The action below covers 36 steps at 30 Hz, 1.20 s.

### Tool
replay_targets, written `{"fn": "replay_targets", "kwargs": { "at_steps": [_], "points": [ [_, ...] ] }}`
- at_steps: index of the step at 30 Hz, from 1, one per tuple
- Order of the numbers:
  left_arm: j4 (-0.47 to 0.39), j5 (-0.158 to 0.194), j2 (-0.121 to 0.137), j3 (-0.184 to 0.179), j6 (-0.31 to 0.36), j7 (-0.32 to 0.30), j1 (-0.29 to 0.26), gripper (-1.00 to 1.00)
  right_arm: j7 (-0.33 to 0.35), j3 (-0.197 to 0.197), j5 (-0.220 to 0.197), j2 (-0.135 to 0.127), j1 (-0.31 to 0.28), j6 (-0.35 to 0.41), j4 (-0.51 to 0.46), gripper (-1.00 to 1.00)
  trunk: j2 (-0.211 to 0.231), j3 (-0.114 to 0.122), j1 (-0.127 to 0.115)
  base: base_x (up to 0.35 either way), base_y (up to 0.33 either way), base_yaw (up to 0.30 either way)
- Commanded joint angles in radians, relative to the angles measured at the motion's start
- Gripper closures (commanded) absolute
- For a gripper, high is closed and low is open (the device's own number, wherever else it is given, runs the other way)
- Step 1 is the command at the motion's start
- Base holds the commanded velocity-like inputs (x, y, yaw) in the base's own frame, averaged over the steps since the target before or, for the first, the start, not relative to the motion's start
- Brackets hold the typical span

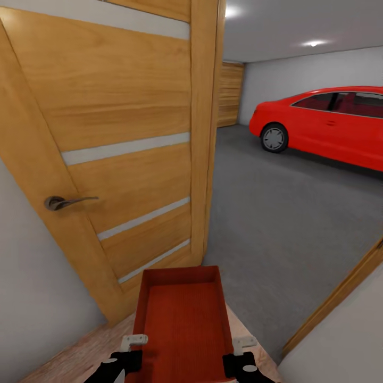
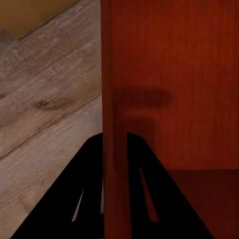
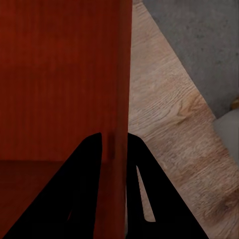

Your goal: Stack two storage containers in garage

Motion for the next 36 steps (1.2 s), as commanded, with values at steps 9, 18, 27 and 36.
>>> {"fn": "replay_targets", "kwargs": {
  "at_steps": [9,18,27,36],
  "points": [
    [-0.007,-0.006,0.001,-0.008,0.005,0.01,0.0,1.0,-0.004,-0.005,-0.026,-0.014,-0.001,-0.002,0.023,1.0,-0.001,-0.001,0.0,0.023,0.009,-0.242],
    [-0.008,-0.006,0.001,-0.007,0.006,0.01,0.0,1.0,-0.004,-0.005,-0.026,-0.014,-0.001,-0.002,0.023,1.0,-0.001,-0.001,0.0,0.0,0.0,-0.283],
    [-0.007,-0.006,0.001,-0.006,0.006,0.01,0.0,1.0,-0.004,-0.005,-0.026,-0.014,-0.001,-0.002,0.023,1.0,-0.001,-0.001,0.0,0.0,0.0,-0.283],
    [-0.006,-0.005,0.001,-0.005,0.017,0.01,0.0,1.0,-0.004,-0.005,-0.026,-0.015,-0.001,-0.002,0.023,1.0,-0.001,-0.001,0.0,0.085,0.115,-0.195]
  ]
}}
